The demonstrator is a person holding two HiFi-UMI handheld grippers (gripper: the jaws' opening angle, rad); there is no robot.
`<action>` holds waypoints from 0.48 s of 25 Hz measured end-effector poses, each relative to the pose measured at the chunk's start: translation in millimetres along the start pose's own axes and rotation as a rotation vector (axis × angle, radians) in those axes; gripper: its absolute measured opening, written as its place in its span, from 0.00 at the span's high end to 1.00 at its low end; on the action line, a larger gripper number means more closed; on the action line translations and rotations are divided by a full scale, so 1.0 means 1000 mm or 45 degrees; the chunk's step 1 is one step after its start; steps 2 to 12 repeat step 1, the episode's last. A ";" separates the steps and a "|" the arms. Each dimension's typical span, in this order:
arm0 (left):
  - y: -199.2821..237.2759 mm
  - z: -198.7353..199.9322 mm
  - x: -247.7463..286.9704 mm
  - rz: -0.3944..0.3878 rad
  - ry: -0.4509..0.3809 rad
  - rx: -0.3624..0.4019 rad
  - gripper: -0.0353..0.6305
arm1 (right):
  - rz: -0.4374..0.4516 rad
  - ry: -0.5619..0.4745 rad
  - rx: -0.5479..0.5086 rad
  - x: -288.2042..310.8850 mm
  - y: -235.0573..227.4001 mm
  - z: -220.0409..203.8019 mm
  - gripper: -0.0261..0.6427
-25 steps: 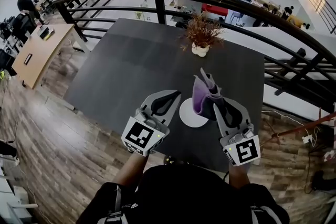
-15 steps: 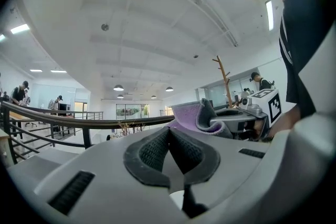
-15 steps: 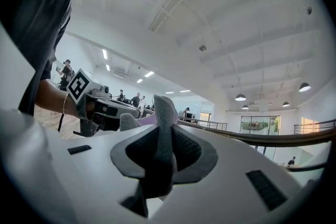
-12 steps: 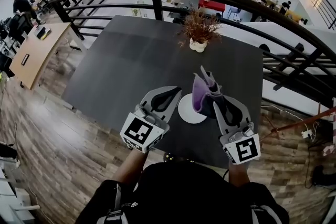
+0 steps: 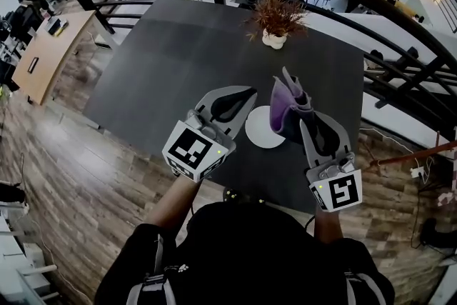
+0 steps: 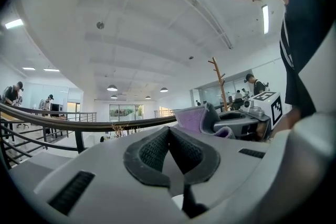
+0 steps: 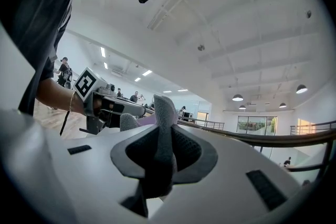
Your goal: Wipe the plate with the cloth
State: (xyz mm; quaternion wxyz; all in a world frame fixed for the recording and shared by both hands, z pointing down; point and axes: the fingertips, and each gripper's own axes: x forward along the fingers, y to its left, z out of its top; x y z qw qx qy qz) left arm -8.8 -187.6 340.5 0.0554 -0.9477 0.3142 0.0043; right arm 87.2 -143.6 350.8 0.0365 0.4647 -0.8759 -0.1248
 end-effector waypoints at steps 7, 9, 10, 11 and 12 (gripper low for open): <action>0.000 0.000 0.002 -0.010 0.000 0.000 0.94 | -0.002 -0.004 -0.005 0.001 -0.001 0.001 0.86; 0.000 0.000 0.002 -0.010 0.000 0.000 0.94 | -0.002 -0.004 -0.005 0.001 -0.001 0.001 0.86; 0.000 0.000 0.002 -0.010 0.000 0.000 0.94 | -0.002 -0.004 -0.005 0.001 -0.001 0.001 0.86; 0.000 0.000 0.002 -0.010 0.000 0.000 0.94 | -0.002 -0.004 -0.005 0.001 -0.001 0.001 0.86; 0.000 0.000 0.002 -0.010 0.000 0.000 0.94 | -0.002 -0.004 -0.005 0.001 -0.001 0.001 0.86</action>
